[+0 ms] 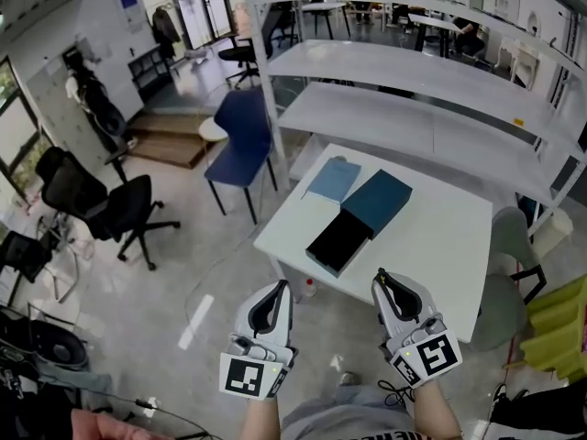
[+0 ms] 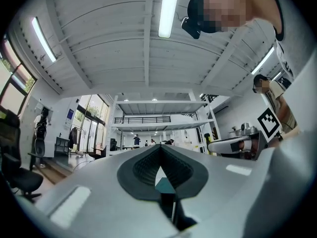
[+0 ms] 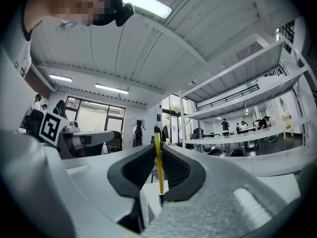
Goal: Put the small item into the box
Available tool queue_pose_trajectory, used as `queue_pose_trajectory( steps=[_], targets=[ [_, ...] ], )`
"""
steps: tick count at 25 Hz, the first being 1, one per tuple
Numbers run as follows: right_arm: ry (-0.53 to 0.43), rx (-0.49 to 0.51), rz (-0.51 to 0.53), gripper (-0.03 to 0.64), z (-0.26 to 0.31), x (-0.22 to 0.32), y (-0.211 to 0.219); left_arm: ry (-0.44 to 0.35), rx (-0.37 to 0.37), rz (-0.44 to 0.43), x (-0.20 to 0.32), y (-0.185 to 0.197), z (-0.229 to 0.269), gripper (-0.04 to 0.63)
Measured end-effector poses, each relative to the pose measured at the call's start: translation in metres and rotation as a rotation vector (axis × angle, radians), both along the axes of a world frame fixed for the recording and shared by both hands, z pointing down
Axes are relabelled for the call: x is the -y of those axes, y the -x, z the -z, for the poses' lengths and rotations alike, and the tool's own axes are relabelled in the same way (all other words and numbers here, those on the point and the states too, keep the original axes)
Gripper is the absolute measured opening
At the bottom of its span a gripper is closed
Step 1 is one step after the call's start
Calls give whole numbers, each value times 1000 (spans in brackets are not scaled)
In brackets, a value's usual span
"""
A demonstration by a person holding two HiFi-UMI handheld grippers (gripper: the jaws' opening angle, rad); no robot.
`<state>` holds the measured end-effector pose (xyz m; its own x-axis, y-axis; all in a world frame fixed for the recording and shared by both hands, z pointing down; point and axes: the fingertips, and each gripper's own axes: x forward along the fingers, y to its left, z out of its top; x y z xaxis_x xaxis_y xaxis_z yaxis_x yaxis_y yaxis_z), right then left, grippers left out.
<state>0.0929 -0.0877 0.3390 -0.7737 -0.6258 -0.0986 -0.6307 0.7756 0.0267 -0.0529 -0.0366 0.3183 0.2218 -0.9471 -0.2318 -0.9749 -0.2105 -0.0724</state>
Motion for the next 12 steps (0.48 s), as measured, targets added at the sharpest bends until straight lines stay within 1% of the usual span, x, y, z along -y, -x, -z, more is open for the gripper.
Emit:
queue_pose_trajectory(
  steps=[4, 7, 12],
  targets=[
    [21, -9, 12, 49, -8, 27, 5, -6, 10, 0, 17, -3, 0, 15],
    [66, -27, 10, 49, -19, 46, 13, -3, 11, -2, 26, -1, 1, 15],
    [146, -26, 17, 49, -37, 79, 28, 7, 22, -18, 48, 7, -1, 15]
  ],
)
